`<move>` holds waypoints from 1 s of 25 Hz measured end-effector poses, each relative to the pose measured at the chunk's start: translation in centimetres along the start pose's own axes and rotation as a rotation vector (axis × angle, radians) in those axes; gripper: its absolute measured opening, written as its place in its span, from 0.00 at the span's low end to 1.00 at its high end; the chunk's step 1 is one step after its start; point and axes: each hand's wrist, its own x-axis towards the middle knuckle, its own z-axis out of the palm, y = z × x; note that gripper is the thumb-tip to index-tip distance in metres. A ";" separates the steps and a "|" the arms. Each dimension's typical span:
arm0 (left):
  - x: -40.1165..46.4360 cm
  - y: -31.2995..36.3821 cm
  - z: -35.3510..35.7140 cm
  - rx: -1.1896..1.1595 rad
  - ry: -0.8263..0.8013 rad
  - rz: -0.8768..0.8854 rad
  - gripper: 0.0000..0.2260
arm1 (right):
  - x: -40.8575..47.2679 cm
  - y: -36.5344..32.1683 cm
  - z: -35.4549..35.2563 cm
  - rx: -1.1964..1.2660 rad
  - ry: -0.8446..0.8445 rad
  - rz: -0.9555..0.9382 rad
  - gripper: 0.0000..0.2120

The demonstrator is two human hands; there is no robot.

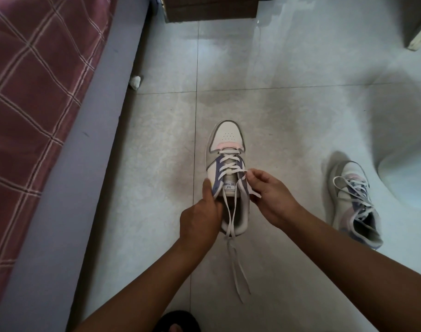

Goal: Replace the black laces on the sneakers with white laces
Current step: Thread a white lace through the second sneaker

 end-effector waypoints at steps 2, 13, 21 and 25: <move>-0.1 0.0 -0.1 -0.014 0.015 0.013 0.24 | -0.3 0.4 -0.4 -0.068 0.093 -0.064 0.02; 0.2 -0.2 0.5 0.202 0.011 0.065 0.27 | -1.1 -0.5 0.7 -0.583 0.207 -0.368 0.06; 0.2 -0.2 1.3 0.146 -0.043 0.054 0.26 | -0.2 0.7 0.3 -0.159 0.043 -0.082 0.10; 0.1 -2.1 2.8 0.090 -0.242 0.068 0.23 | 0.0 4.7 -1.8 -0.103 0.018 0.094 0.10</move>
